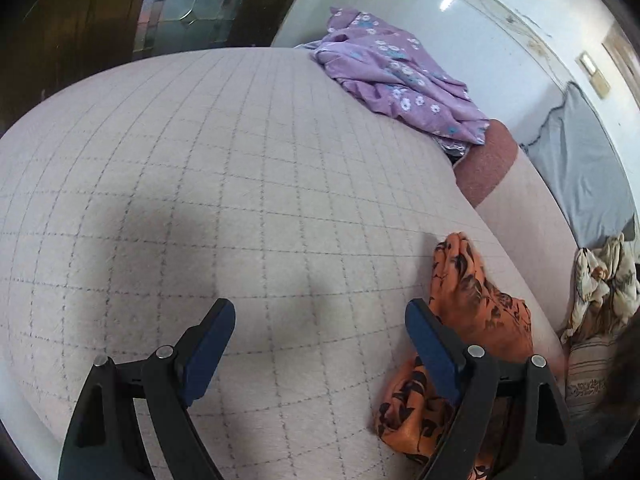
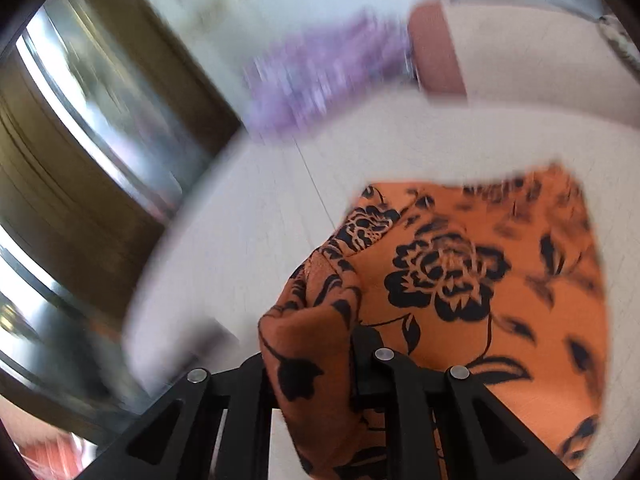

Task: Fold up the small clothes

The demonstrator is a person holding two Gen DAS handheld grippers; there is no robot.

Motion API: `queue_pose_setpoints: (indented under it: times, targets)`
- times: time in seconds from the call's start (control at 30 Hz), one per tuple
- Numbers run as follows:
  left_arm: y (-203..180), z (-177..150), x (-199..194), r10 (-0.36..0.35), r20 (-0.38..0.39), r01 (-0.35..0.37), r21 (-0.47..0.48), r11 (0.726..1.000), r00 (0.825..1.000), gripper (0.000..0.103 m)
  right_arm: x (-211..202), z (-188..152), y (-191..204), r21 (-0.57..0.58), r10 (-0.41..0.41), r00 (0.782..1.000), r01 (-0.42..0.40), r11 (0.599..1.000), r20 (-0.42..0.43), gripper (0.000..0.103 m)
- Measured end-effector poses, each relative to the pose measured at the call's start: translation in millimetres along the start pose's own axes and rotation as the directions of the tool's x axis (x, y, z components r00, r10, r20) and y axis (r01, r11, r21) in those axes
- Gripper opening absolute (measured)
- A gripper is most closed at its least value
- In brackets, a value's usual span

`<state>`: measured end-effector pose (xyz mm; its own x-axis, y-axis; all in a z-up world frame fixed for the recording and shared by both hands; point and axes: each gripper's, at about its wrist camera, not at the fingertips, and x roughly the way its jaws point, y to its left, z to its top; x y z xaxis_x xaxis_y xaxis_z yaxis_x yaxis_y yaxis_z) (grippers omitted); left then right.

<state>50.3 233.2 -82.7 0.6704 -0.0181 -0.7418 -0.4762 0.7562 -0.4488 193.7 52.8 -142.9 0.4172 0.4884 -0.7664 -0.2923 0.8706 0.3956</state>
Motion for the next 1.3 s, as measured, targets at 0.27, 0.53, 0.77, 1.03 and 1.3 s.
queue_pose_setpoints:
  times: [0.27, 0.53, 0.77, 1.03, 1.3]
  targets:
    - [1, 1, 2, -0.016, -0.004, 0.016, -0.007, 1.000, 1.000, 0.087, 18, -8, 12, -0.055, -0.049, 0.997, 0.046, 0.997, -0.057, 0.019]
    - [6, 3, 0, 0.008, 0.016, -0.007, -0.032, 0.999, 1.000, 0.087, 16, -24, 24, -0.104, 0.027, 1.000, -0.028, 0.994, -0.012, 0.074]
    - [4, 2, -3, 0.028, 0.048, -0.028, -0.003, 1.000, 0.998, 0.087, 6, -35, 25, -0.074, 0.149, 0.989, -0.149, 0.986, 0.000, 0.074]
    - [8, 5, -19, 0.055, 0.135, -0.055, -0.009, 0.998, 0.989, 0.087, 8, -48, -5, 0.050, 0.346, 0.938, -0.345, 0.937, 0.006, 0.075]
    - [-59, -32, -42, -0.131, 0.063, 0.103, 0.335, 0.937, 0.989, 0.087, -73, -67, -67, 0.142, 0.411, 0.894, -0.436, 0.889, 0.175, 0.075]
